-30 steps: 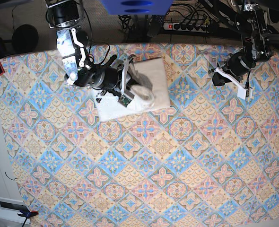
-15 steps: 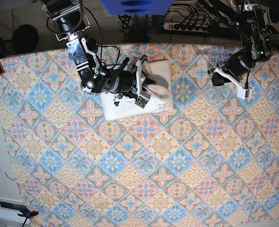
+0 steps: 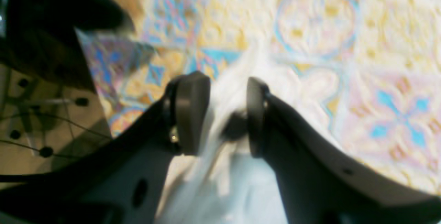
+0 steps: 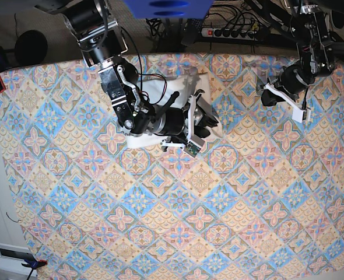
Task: Fold the T-shirt properly
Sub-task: 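Hold the bundle with the right gripper and tuck its edge with the left gripper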
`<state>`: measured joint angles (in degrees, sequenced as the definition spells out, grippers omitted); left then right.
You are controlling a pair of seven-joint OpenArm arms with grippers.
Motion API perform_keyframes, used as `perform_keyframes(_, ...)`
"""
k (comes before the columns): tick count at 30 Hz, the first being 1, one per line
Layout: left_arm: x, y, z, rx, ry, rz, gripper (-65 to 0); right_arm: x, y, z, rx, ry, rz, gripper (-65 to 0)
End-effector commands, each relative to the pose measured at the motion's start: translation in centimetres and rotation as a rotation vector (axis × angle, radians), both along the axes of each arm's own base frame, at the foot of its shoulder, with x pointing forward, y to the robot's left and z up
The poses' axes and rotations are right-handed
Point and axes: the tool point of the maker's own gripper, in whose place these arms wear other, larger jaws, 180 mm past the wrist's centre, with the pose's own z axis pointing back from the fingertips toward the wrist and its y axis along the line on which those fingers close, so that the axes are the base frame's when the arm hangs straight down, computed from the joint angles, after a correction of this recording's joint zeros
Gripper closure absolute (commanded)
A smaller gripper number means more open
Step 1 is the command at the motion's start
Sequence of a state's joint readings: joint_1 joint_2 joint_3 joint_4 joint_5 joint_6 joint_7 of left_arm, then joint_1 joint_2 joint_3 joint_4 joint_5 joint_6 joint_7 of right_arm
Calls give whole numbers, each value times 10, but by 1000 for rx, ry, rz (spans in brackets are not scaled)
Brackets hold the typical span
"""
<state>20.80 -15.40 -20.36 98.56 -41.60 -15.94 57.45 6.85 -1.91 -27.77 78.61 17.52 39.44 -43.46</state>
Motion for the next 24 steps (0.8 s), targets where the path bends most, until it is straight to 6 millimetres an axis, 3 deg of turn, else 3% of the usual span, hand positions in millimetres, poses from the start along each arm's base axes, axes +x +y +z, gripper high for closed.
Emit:
perform_keyframes(1,7,2,9,3,-38,-3,-1,9,4,12,33,-30,3,-211)
perform_keyframes(9,7,0,9,-1,-37,-8,-2,9,1,11,31,-27,-3,-209)
perform_keyframes(12,-1,-19,3,-15,-12,-70,-1,17,-1,28,50,-78,-15,-207)
perform_keyframes(18,-13,-73,18,-42,-38,-241,-1,53,-54,39,40,-125,-167,-207)
perform_keyframes(24,-24,-113,14,-91,-17,-347,-1,85,-97,35,-43,-159,-262,-201)
